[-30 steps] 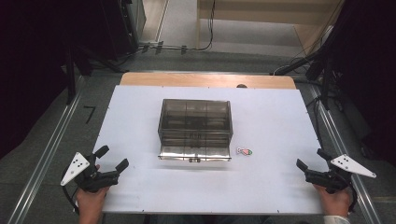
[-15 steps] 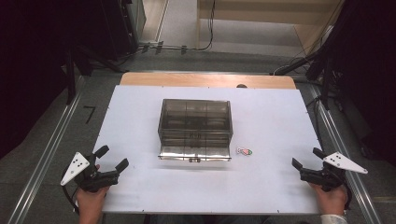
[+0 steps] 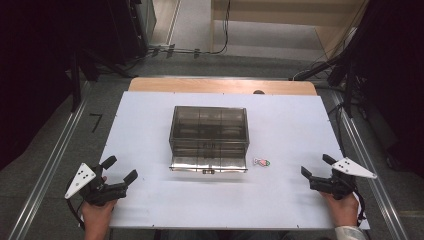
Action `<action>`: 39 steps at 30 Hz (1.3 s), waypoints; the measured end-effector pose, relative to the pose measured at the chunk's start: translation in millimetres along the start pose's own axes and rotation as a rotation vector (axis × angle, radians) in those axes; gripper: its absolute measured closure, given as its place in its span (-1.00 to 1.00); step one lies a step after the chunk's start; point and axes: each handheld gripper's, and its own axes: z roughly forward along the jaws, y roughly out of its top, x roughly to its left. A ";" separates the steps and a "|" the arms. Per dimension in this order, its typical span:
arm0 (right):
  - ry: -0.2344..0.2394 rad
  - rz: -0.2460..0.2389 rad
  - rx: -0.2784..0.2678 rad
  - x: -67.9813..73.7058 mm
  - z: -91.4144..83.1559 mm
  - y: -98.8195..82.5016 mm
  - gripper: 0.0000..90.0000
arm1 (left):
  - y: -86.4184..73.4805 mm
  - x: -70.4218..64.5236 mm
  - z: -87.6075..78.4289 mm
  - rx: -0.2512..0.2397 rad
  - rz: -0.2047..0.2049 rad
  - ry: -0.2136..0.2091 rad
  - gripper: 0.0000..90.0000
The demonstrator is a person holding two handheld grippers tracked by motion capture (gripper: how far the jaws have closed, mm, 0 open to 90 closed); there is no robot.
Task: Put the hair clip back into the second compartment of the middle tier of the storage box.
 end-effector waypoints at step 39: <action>0.151 -0.083 0.098 57.9 62.2 35.4 -0.22 | 0.1 0.8 -0.2 -0.001 -0.004 -0.003 -0.97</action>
